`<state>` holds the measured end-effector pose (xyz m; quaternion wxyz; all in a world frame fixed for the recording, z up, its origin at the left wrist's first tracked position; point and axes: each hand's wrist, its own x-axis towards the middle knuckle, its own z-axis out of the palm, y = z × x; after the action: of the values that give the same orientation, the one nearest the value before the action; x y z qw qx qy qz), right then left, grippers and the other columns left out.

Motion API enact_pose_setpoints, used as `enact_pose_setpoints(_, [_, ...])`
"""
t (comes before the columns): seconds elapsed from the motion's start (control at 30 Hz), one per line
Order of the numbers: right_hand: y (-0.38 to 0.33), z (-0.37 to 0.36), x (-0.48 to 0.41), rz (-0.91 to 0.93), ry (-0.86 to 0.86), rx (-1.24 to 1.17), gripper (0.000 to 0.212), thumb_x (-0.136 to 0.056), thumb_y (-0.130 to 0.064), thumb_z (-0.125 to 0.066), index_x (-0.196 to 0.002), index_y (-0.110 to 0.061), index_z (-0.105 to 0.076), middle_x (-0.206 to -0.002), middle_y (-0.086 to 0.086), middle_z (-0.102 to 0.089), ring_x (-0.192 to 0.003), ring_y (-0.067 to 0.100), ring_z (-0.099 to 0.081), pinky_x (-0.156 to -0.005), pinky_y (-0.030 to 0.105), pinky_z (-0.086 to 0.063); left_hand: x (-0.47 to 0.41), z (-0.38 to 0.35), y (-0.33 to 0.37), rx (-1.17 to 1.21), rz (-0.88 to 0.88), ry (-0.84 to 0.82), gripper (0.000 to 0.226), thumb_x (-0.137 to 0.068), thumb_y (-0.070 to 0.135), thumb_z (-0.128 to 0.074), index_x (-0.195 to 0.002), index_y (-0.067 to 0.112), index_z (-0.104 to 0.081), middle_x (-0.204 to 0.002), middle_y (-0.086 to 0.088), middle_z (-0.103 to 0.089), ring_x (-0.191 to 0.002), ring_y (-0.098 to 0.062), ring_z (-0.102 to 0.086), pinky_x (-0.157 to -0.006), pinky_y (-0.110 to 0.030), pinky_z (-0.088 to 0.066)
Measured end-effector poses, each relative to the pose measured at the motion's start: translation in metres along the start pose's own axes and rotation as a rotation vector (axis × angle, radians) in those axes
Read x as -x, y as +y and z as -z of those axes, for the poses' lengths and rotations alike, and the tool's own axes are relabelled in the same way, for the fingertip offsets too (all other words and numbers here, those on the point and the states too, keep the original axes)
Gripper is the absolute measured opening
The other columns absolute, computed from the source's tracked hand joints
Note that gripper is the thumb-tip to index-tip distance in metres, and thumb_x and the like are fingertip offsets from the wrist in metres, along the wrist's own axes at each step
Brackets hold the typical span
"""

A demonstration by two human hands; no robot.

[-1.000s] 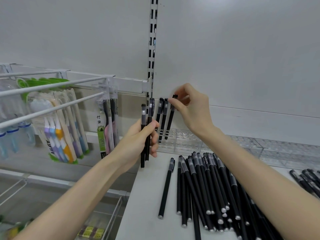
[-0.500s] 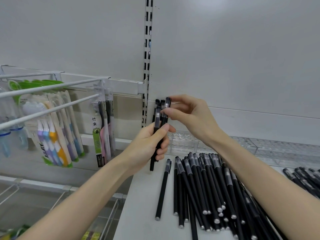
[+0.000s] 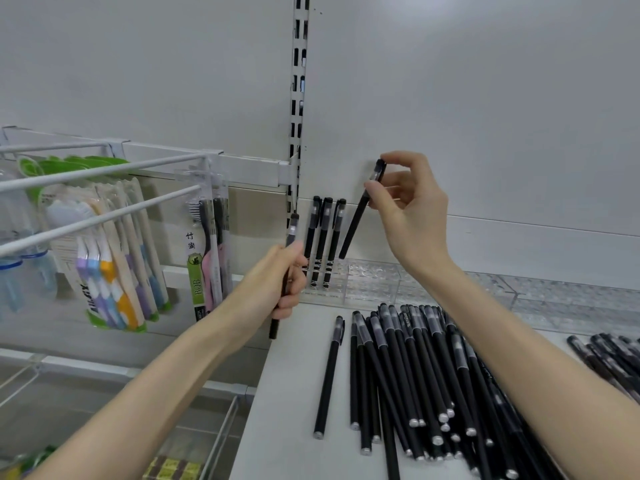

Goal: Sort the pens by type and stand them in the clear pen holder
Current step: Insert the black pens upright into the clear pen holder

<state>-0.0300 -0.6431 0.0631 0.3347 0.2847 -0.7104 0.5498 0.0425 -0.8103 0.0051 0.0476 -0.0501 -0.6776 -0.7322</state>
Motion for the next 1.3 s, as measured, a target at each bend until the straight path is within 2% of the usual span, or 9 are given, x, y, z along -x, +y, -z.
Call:
enact_pose_setpoints(0.17, [0.011,-0.006,0.001,0.009,-0.031,0.069,0.025,-0.089,-0.010,-0.062,-0.107,-0.024,-0.053,-0.081,-0.010,-0.061,-0.077,0.014,-0.064,-0.070,0.020,-0.051,0.005,-0.001,-0.002,0.035,-0.093,0.003,0.018,-0.101,0.019,-0.037,-0.091,0.007,-0.046,-0.059,0.000,-0.044,-0.048,-0.013,-0.039,-0.044,-0.024,-0.037])
enact_pose_setpoints(0.27, [0.015,-0.010,0.003,0.024,-0.057,0.143,0.023,-0.088,-0.010,-0.064,-0.109,-0.017,-0.057,-0.084,-0.008,-0.060,-0.076,0.011,-0.061,-0.067,0.012,-0.046,0.006,-0.002,-0.003,-0.072,-0.112,0.027,0.023,-0.099,0.028,-0.039,-0.096,0.009,-0.050,-0.053,0.003,-0.033,-0.042,-0.010,-0.025,-0.038,-0.020,-0.022])
enact_pose_setpoints(0.47, [0.020,-0.011,0.008,0.046,-0.196,0.360,0.015,-0.088,-0.014,-0.065,-0.102,-0.009,-0.062,-0.087,0.003,-0.062,-0.076,0.021,-0.061,-0.076,0.042,-0.053,0.001,-0.009,-0.006,0.030,-0.092,0.015,0.022,-0.101,0.016,-0.034,-0.100,0.005,-0.054,-0.059,0.001,-0.038,-0.044,-0.010,-0.031,-0.041,-0.021,-0.028])
enact_pose_setpoints(0.57, [0.017,-0.008,0.007,0.021,-0.194,0.423,0.018,-0.090,-0.022,-0.063,-0.106,-0.013,-0.062,-0.088,0.002,-0.063,-0.075,0.019,-0.061,-0.078,0.042,-0.051,0.004,-0.012,-0.006,-0.097,-0.138,-0.005,0.020,-0.101,0.020,-0.036,-0.103,0.008,-0.053,-0.057,0.001,-0.039,-0.043,-0.011,-0.032,-0.041,-0.023,-0.029])
enact_pose_setpoints(0.73, [-0.006,0.007,0.016,-0.200,-0.305,-0.047,0.025,-0.090,-0.026,-0.064,-0.111,-0.014,-0.064,-0.090,0.002,-0.072,-0.084,0.014,-0.068,-0.082,0.030,-0.054,-0.001,-0.028,-0.002,-0.183,-0.164,-0.046,0.023,-0.101,0.026,-0.039,-0.097,0.006,-0.049,-0.056,0.001,-0.026,-0.044,-0.009,-0.019,-0.042,-0.022,-0.013])
enact_pose_setpoints(0.87, [-0.010,0.016,0.019,-0.191,-0.316,-0.179,0.027,-0.084,-0.005,-0.069,-0.110,-0.008,-0.062,-0.083,0.009,-0.071,-0.073,0.010,-0.069,-0.071,0.022,-0.054,-0.009,-0.040,-0.003,-0.202,-0.183,-0.087,0.025,-0.100,0.026,-0.041,-0.089,0.009,-0.055,-0.055,0.000,-0.035,-0.042,-0.010,-0.029,-0.039,-0.020,-0.025])
enact_pose_setpoints(0.97, [-0.011,0.023,0.013,-0.202,-0.224,-0.206,0.025,-0.084,-0.001,-0.068,-0.105,-0.012,-0.059,-0.079,0.008,-0.067,-0.069,0.016,-0.069,-0.067,0.029,-0.058,-0.013,-0.033,-0.010,-0.418,-0.299,-0.027,0.020,-0.097,0.035,-0.049,-0.093,0.019,-0.060,-0.078,0.004,-0.058,-0.067,-0.010,-0.055,-0.066,-0.027,-0.047])
enact_pose_setpoints(1.03, [-0.010,0.028,0.005,-0.177,-0.143,-0.169,0.025,-0.085,-0.001,-0.066,-0.105,-0.014,-0.059,-0.080,0.007,-0.064,-0.072,0.019,-0.068,-0.068,0.033,-0.059,-0.014,-0.020,-0.020,-0.646,-0.375,0.081,0.022,-0.096,0.037,-0.050,-0.108,0.022,-0.060,-0.105,0.009,-0.055,-0.097,-0.003,-0.052,-0.089,-0.023,-0.041])
enact_pose_setpoints(1.3, [0.004,0.018,-0.004,-0.006,-0.060,0.088,0.026,-0.087,-0.008,-0.063,-0.111,-0.019,-0.059,-0.082,-0.012,-0.058,-0.078,0.014,-0.061,-0.078,0.040,-0.056,-0.008,-0.005,-0.041,-1.200,-0.620,0.061,0.051,-0.093,0.046,-0.032,-0.127,0.017,-0.058,-0.126,0.001,-0.056,-0.120,-0.014,-0.043,-0.104,-0.030,-0.026])
